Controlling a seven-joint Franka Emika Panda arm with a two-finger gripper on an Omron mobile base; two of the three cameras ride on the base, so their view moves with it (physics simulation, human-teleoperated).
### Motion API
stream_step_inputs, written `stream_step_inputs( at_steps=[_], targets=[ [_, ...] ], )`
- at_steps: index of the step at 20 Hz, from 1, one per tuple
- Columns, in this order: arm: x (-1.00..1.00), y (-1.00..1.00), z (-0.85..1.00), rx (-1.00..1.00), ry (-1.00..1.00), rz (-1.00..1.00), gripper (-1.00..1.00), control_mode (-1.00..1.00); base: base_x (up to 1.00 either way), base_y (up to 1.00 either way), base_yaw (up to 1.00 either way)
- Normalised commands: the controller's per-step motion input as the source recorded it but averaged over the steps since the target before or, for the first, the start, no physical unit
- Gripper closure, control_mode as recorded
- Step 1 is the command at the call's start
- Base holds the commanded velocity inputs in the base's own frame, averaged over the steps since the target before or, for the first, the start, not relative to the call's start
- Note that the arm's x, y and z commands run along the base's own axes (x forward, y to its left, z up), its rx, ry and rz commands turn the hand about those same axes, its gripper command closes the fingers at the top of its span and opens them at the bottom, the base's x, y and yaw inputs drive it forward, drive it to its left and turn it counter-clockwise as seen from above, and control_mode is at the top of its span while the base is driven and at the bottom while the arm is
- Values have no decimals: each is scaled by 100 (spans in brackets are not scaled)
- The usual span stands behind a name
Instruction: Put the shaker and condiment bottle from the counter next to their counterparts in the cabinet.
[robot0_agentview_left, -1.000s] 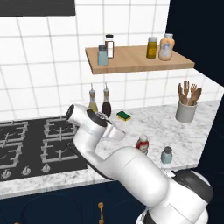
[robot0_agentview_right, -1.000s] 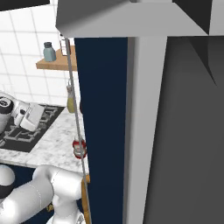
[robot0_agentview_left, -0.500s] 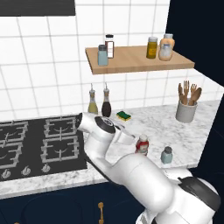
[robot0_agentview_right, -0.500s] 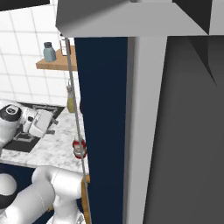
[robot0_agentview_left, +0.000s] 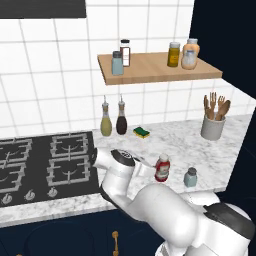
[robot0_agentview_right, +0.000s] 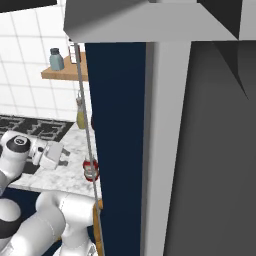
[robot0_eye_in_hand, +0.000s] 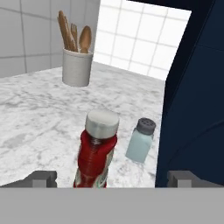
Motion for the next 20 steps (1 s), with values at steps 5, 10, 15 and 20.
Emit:
stream_step_inputs(
  at_steps=[5, 10, 15, 20],
  targets=[
    [15, -7, -12, 0, 0, 0, -100, -100, 0, 0, 0],
    [30, -4, -18, 0, 1, 0, -100, -100, 0, 0, 0],
    [21, -14, -18, 0, 2, 0, -100, -100, 0, 0, 0],
    [19, -32, -16, 0, 6, 0, -100, -100, 0, 0, 0]
  ],
)
